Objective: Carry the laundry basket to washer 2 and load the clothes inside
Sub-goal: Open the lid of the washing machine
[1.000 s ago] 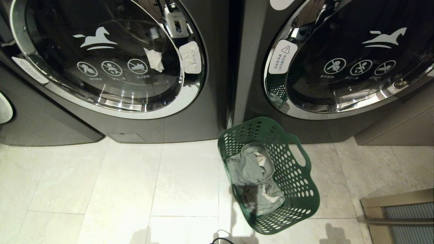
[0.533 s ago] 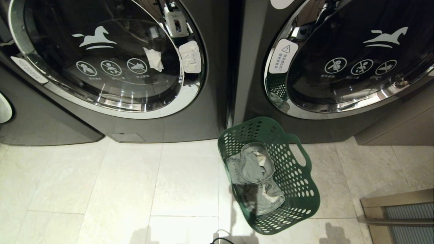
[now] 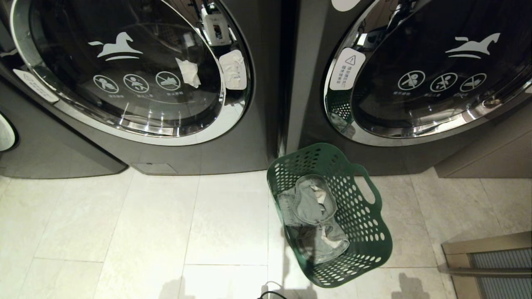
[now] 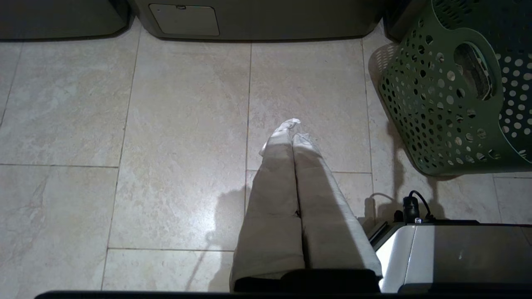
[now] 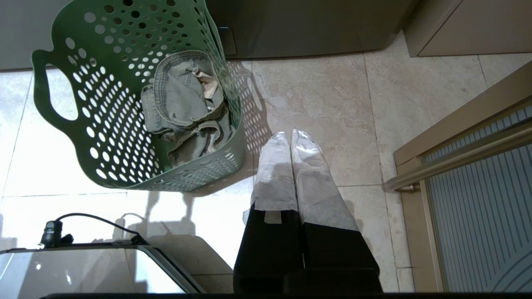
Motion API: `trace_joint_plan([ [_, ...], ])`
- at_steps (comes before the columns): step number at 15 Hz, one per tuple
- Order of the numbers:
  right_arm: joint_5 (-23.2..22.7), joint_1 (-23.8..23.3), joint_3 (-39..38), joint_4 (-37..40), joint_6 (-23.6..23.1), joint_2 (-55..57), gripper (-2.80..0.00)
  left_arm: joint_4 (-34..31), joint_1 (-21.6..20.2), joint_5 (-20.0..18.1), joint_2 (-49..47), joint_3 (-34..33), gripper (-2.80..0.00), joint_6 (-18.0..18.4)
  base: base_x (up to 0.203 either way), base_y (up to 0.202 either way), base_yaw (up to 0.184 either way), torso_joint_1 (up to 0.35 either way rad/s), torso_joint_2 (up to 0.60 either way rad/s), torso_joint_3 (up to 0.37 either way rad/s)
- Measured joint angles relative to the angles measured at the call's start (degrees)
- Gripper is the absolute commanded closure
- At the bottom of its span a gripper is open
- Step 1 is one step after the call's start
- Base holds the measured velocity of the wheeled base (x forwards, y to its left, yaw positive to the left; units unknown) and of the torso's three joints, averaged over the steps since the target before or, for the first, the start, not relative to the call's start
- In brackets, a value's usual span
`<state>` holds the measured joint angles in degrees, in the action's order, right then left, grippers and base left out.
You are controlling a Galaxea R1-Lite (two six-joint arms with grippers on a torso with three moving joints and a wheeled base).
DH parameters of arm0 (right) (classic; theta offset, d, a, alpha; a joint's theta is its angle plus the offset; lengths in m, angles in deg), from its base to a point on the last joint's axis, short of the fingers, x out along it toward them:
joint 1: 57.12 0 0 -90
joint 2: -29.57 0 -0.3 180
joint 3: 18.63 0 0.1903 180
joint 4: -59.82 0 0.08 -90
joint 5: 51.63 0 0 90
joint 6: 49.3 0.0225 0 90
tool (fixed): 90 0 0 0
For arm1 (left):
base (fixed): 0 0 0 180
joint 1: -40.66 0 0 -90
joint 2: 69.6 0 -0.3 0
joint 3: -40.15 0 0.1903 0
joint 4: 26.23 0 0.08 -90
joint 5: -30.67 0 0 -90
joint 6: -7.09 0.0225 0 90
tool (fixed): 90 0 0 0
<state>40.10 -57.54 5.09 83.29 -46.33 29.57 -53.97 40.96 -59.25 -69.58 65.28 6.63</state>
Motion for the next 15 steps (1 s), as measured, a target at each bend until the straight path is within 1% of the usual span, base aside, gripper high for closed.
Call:
trace_joint_plan([
  [15, 0.0, -0.02, 0.0, 0.0, 0.0, 0.0, 0.0, 0.0, -0.04, -0.01, 0.0, 0.0, 0.0, -0.05, 0.0, 0.0, 0.0, 0.0, 0.0, 0.0],
])
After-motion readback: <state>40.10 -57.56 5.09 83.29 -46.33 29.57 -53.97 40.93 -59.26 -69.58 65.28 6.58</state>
